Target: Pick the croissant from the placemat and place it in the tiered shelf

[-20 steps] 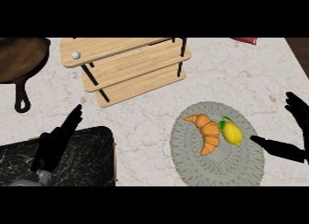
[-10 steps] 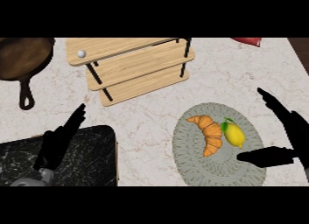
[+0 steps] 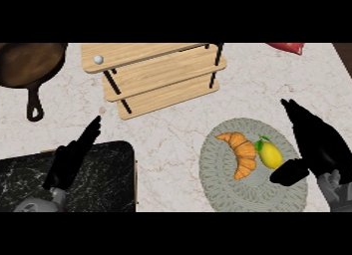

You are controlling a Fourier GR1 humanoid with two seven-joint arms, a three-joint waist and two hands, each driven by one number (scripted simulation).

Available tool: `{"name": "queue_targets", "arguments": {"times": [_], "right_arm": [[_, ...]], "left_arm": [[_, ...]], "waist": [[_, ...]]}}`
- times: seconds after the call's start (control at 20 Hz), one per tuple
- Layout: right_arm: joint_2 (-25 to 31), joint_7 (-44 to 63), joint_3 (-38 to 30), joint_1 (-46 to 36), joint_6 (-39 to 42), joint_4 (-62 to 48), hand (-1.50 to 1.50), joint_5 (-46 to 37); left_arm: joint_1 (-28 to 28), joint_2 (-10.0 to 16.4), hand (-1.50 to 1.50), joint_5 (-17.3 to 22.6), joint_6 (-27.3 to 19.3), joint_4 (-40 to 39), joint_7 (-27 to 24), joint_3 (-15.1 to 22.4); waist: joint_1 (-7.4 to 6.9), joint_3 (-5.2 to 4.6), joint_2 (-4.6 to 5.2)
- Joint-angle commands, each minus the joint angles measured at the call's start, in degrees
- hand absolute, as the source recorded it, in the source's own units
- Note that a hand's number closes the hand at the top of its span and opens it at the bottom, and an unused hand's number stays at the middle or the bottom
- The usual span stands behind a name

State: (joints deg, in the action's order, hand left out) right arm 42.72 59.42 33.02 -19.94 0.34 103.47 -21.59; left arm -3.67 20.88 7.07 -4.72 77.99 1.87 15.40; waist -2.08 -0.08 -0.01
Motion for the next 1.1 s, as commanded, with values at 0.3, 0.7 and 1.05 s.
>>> {"name": "queue_targets", "arguments": {"times": [0.3,0.7,1.05], "right_arm": [[-20.14,15.74,6.52,-12.23,8.57,-14.01,-1.50,-3.64],[-25.47,21.66,5.09,-13.25,10.30,-17.09,-1.50,-6.22],[-28.61,18.14,6.15,-12.60,7.90,-26.61,-1.50,-14.55]], "left_arm": [[-0.05,-0.65,0.00,0.19,1.18,-0.38,0.41,-1.30],[-0.41,-2.54,0.00,-1.20,-1.08,0.77,3.27,-1.05],[1.33,-2.17,0.00,-1.28,0.72,-1.76,-0.73,-2.28]], "waist": [[1.04,0.01,0.08],[2.08,0.03,-0.20],[1.84,0.03,0.03]]}}
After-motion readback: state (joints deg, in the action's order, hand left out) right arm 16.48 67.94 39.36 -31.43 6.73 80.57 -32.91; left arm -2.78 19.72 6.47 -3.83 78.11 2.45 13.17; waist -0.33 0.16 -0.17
